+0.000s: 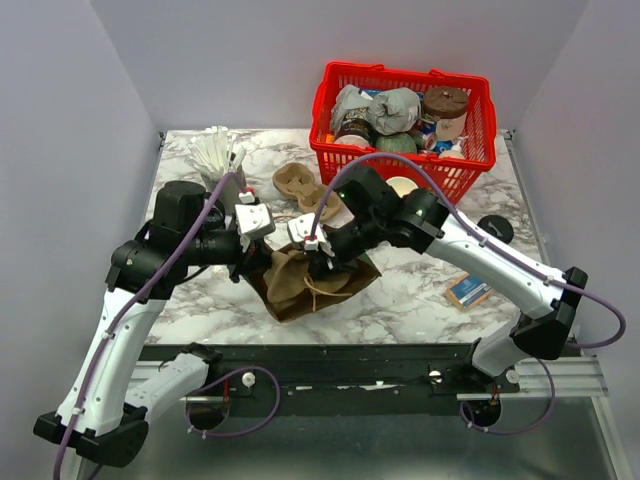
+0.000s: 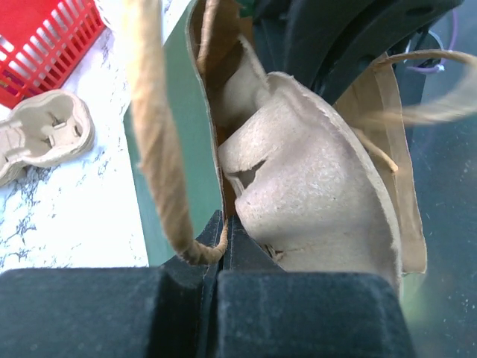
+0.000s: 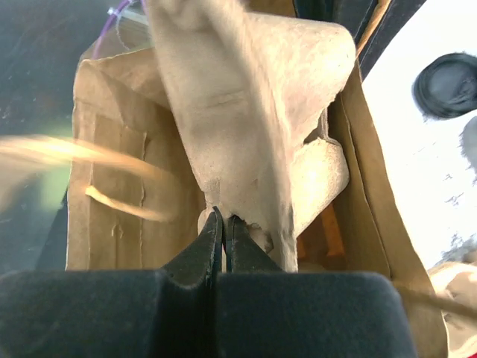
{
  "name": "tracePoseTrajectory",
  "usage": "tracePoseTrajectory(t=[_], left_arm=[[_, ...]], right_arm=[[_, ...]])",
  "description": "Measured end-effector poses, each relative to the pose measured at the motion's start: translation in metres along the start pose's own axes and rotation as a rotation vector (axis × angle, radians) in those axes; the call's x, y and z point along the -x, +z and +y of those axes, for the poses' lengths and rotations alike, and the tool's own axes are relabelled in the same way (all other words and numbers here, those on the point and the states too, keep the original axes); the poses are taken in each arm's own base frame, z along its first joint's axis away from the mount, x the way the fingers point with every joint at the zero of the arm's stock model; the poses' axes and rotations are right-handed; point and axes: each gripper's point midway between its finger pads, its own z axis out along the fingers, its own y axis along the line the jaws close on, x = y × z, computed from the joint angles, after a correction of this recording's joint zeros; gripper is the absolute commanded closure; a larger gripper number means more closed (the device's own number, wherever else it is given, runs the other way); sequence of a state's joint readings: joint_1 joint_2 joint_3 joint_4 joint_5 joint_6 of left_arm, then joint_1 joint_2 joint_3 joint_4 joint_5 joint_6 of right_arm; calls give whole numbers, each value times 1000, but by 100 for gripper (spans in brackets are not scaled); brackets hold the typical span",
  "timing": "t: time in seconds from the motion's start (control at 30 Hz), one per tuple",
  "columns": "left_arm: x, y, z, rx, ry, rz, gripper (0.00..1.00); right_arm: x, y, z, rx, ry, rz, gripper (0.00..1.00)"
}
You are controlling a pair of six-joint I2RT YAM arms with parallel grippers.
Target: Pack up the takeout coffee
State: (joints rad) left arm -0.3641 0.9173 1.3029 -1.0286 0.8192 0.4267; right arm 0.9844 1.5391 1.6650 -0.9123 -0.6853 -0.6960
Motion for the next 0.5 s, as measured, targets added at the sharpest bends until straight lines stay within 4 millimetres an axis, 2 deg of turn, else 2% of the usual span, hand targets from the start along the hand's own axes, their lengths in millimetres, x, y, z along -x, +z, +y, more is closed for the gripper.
tracePoseTrajectory(t=[0.23, 0.27, 0.3, 0.37, 0.4, 0.5], left_arm=[[-8, 4, -6, -20, 29, 44, 99], [-8, 4, -6, -19, 33, 46, 96], [-9, 4, -6, -21, 36, 49, 89], [-9, 4, -7, -23, 41, 52, 86], [-9, 4, -7, -24, 42, 51, 79], [-7, 5, -7, -25, 43, 44, 69]], right_arm=[[-9, -3, 7, 54, 77, 118, 99], [-10, -5, 8, 66, 82, 131, 99], [-11, -5, 10, 78, 86, 144, 99], [-16, -5, 13, 103, 96, 170, 99], [-20, -4, 15, 116, 101, 183, 99], [-31, 3, 19, 155, 119, 221, 99]])
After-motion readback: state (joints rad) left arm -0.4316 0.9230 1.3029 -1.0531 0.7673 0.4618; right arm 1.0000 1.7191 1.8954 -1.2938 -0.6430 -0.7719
